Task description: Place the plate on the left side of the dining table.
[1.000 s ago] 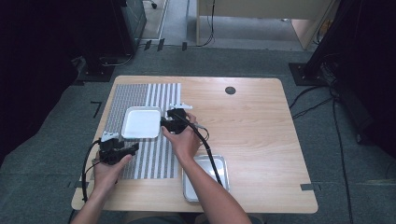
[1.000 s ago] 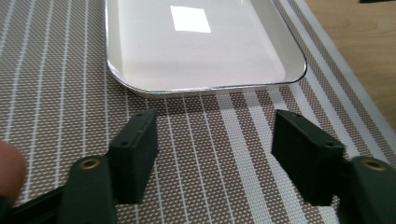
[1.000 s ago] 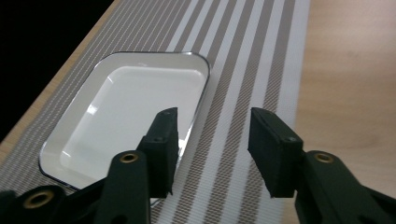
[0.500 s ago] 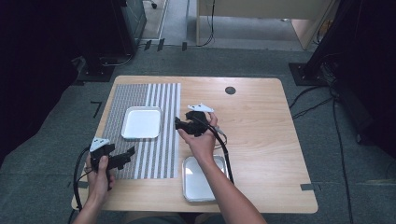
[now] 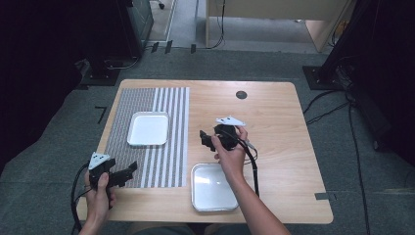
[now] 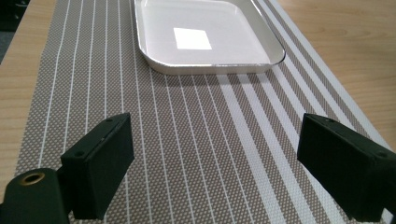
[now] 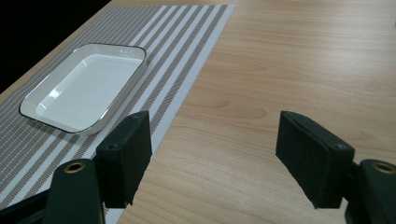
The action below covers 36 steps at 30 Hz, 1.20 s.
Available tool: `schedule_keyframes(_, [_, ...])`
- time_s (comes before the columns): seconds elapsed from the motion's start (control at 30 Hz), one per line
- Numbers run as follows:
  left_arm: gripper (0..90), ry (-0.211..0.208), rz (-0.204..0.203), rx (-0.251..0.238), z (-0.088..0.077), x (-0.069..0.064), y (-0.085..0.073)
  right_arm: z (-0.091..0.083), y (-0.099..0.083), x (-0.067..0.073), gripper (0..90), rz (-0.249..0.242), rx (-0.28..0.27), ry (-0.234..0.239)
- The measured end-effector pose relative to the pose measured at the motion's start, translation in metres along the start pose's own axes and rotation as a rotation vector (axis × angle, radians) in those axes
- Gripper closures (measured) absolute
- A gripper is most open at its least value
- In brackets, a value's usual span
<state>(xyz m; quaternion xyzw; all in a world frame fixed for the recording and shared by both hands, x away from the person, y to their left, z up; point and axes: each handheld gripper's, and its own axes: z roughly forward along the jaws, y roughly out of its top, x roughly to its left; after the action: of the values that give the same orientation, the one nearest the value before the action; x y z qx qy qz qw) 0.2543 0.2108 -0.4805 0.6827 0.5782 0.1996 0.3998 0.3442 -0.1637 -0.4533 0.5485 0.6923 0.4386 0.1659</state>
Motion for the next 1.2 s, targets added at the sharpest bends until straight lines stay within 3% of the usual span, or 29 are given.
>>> schedule_keyframes(0.13, [10.2,0.004,0.005,-0.002,-0.004,0.000,-0.004,-0.012,-0.005,-0.011,26.8,-0.002,-0.010,-0.007])
schedule_keyframes(0.43, [8.7,0.058,0.024,-0.002,-0.013,0.001,-0.012,-0.036,-0.017,-0.035,24.6,-0.003,-0.021,-0.034])
schedule_keyframes(0.77, [8.7,0.071,0.024,-0.008,-0.022,0.007,-0.021,-0.068,-0.031,-0.064,24.8,0.049,-0.045,-0.076])
schedule_keyframes(1.2, [6.3,0.098,0.024,-0.018,-0.030,0.020,-0.037,-0.099,-0.060,-0.100,25.3,0.078,-0.051,-0.138])
